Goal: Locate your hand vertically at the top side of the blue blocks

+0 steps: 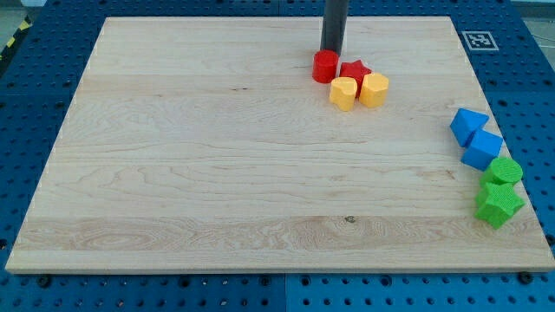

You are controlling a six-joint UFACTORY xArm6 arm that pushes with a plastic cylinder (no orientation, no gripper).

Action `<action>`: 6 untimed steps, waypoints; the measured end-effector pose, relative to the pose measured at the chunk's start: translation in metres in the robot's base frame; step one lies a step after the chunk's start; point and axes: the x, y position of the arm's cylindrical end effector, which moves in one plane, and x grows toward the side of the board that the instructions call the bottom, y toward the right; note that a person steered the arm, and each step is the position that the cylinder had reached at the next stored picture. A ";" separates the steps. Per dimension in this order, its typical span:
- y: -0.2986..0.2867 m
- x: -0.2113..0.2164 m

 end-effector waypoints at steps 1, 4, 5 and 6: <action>0.000 0.000; -0.019 -0.007; -0.028 0.006; -0.029 0.009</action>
